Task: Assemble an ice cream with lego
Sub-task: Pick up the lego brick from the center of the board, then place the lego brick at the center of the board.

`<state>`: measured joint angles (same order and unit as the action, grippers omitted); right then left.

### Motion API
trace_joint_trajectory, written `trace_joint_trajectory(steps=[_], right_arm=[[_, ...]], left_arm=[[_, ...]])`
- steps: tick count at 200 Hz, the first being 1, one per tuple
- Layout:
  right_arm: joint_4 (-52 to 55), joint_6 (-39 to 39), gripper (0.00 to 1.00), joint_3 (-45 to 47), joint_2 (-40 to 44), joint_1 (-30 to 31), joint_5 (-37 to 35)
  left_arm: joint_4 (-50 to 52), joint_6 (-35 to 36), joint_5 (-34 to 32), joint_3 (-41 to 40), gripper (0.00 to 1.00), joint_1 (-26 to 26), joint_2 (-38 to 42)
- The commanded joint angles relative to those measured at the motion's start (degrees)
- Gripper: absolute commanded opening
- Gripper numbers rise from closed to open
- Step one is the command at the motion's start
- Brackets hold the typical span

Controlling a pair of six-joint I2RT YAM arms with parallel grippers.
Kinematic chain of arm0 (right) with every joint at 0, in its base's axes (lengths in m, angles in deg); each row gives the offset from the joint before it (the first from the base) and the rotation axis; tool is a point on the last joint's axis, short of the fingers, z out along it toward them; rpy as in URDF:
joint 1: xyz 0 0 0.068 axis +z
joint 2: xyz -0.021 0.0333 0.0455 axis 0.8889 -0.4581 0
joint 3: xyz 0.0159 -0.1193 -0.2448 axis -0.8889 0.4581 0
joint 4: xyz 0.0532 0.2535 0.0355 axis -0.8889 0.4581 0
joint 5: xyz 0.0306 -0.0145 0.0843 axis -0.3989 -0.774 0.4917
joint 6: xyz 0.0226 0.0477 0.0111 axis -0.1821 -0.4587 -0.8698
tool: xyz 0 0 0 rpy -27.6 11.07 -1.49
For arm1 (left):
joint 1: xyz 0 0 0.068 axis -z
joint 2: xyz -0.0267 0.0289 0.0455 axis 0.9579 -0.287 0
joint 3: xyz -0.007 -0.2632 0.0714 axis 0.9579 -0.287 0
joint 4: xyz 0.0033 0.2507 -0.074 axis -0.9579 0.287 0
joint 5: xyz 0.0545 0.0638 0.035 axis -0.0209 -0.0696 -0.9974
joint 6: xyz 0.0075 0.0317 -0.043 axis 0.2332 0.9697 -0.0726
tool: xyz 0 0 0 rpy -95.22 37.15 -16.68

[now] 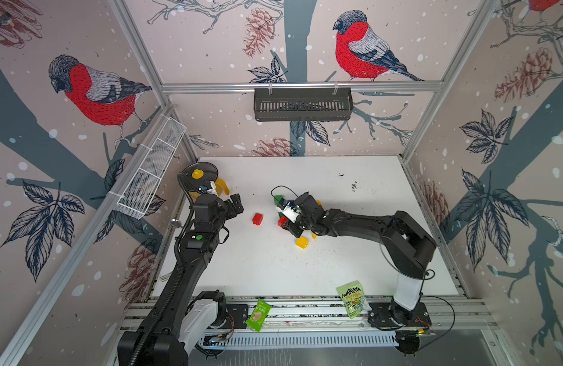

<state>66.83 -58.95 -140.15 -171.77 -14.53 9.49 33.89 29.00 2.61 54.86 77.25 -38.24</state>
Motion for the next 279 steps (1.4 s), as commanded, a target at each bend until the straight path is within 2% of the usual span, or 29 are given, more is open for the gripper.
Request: trace_joint_trajectory(steps=[1,30,35,44,70,91,112,140,207,232,253,258,279], right_arm=[[13.21,-5.13,0.22,-1.77,5.42,-2.66,1.06],[40.03,-10.11,0.19,-6.45,10.97,-10.02,-2.30],[44.05,-11.34,0.24,-6.62,11.65,-11.42,-3.02],[50.87,-12.84,0.25,-6.69,12.52,-13.96,-3.43],[60.73,-16.85,0.27,-2.31,15.42,-18.34,-3.21],[61.89,-17.37,0.28,1.24,15.43,-19.59,-1.81],[60.74,-17.24,0.28,2.97,11.46,-20.82,-2.01],[61.01,-16.69,0.30,-0.71,4.49,-20.44,-1.92],[58.04,-14.71,0.31,-3.93,-4.48,-20.66,-1.22],[58.33,-13.85,0.36,-5.68,-6.23,-21.12,-1.53],[58.21,-13.54,0.46,-7.56,-7.25,-21.65,-1.88],[58.21,-13.41,0.51,-8.08,-7.48,-21.73,-2.09],[58.46,-13.02,0.59,-10.46,-8.06,-22.28,-2.99]], left_arm=[[0.08,0.58,1.63,-0.17,0.97,-0.07,-0.42],[-0.08,0.47,4.33,0.21,0.97,-0.06,-1.75],[-0.04,0.57,4.84,0.38,0.97,-0.03,-2.10],[0.27,0.73,6.06,0.84,0.97,-0.06,-2.71],[1.72,1.50,8.73,2.50,0.97,0.03,-4.68],[2.52,2.29,9.82,2.99,0.97,0.03,-5.86],[2.64,2.86,10.82,2.96,0.97,0.03,-6.99],[3.31,3.38,12.60,3.93,0.97,0.03,-8.37],[4.16,3.99,12.77,4.29,0.97,0.03,-8.71],[4.55,4.15,12.50,4.35,0.97,0.03,-8.94],[4.16,3.97,12.62,4.09,0.97,0.03,-9.24],[4.12,3.94,12.62,4.12,0.97,0.03,-9.38],[4.27,4.01,12.62,4.39,0.97,0.04,-9.94]])
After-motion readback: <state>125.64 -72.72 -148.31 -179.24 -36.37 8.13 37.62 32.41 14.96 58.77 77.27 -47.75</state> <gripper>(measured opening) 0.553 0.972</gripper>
